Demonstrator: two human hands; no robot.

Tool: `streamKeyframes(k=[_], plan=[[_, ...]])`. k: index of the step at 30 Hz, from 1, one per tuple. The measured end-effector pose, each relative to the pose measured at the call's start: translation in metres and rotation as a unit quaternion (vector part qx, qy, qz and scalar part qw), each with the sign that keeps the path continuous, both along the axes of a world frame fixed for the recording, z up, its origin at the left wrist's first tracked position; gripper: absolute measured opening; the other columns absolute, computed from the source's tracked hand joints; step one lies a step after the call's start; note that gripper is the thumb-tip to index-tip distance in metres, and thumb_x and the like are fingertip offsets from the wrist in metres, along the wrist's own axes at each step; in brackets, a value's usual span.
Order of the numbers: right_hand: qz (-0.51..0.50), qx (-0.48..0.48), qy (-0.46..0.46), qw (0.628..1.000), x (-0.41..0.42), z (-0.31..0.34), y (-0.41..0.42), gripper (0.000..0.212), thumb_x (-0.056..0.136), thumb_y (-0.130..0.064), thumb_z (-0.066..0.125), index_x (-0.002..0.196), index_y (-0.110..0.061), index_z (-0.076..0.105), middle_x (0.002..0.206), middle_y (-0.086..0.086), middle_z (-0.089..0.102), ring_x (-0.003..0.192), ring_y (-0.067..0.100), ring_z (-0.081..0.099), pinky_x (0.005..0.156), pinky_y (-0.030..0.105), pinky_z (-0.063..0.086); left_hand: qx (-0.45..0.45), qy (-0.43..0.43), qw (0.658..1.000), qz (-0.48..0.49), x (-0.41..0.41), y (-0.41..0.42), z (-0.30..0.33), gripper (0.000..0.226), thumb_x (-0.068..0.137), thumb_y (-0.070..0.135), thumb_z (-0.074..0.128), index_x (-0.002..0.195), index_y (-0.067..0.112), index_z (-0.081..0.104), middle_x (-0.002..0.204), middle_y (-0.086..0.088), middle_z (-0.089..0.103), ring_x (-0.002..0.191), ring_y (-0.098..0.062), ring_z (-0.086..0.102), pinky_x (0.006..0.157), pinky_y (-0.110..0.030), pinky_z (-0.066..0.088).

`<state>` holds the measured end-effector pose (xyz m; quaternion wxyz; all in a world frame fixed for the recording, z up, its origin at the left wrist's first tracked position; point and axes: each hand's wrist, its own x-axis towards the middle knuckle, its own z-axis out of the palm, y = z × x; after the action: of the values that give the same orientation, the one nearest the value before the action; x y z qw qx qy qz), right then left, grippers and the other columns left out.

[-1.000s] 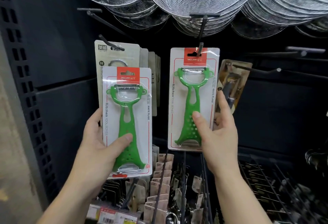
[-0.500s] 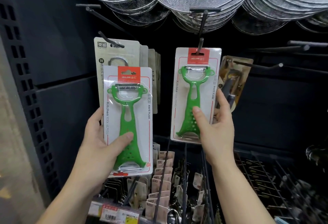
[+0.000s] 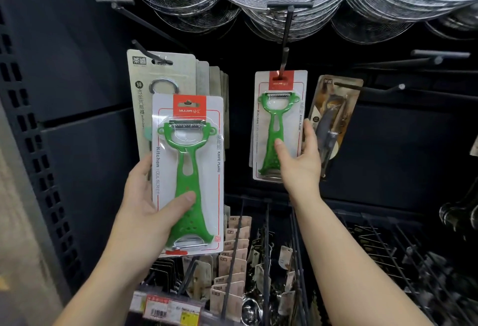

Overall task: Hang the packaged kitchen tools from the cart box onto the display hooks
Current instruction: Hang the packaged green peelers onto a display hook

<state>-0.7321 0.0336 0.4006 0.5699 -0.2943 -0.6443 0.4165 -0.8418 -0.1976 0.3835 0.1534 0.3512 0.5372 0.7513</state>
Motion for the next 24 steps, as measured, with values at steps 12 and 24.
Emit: streamKeyframes(k=[12, 24], plan=[[0.126, 0.018, -0.034, 0.991, 0.045, 0.010, -0.096, 0.067, 0.089, -0.031, 0.070, 0.145, -0.039, 0.035, 0.116, -0.011, 0.060, 0.090, -0.009, 0.062, 0.072, 0.006, 0.049, 0.006, 0.019, 0.999, -0.035, 0.022, 0.007, 0.008, 0.071, 0.074, 0.013, 0.073, 0.126, 0.051, 0.043, 0.113, 0.019, 0.073, 0.108, -0.009, 0.071, 0.086, -0.040, 0.060], [0.174, 0.096, -0.056, 0.979, 0.075, 0.003, -0.134, 0.075, 0.082, -0.018, 0.077, 0.128, -0.061, 0.034, 0.105, -0.023, 0.066, 0.097, 0.002, 0.068, 0.081, 0.020, 0.055, 0.015, 0.083, 0.991, -0.101, 0.049, 0.005, 0.015, 0.087, 0.077, 0.014, 0.077, 0.144, 0.049, 0.035, 0.143, 0.010, 0.058, 0.128, -0.008, 0.059, 0.100, -0.023, 0.052]])
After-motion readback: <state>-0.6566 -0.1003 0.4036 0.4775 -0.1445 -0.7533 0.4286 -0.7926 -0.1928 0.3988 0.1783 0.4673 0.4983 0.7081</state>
